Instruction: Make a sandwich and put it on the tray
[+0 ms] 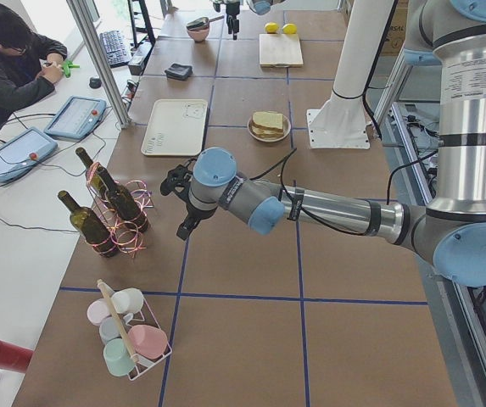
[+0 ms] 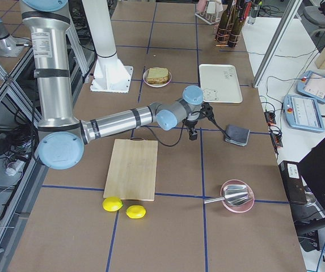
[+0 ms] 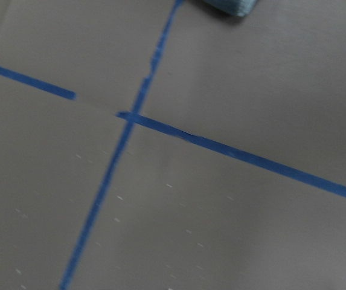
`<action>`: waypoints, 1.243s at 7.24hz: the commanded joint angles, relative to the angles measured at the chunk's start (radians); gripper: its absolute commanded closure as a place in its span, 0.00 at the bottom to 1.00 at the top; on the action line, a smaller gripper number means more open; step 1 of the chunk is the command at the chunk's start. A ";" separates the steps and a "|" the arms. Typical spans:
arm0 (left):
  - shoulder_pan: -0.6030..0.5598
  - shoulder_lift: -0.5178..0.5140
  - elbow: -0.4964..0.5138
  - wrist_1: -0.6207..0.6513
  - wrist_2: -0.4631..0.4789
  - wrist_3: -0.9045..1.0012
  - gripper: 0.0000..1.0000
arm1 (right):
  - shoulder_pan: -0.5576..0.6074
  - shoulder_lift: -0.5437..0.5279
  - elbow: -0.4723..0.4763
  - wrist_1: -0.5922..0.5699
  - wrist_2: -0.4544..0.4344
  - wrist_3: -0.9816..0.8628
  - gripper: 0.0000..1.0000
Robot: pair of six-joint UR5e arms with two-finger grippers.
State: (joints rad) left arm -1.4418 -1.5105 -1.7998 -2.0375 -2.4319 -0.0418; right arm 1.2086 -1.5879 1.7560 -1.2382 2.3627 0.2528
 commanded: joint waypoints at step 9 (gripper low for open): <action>0.886 -0.394 0.023 -0.205 0.474 -1.202 0.18 | 0.404 -0.234 0.125 -0.411 -0.020 -0.506 0.00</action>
State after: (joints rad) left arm -0.6326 -1.8375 -1.8330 -2.2424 -2.0120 -1.1676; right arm 1.6114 -1.8210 1.8802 -1.6494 2.3429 -0.2505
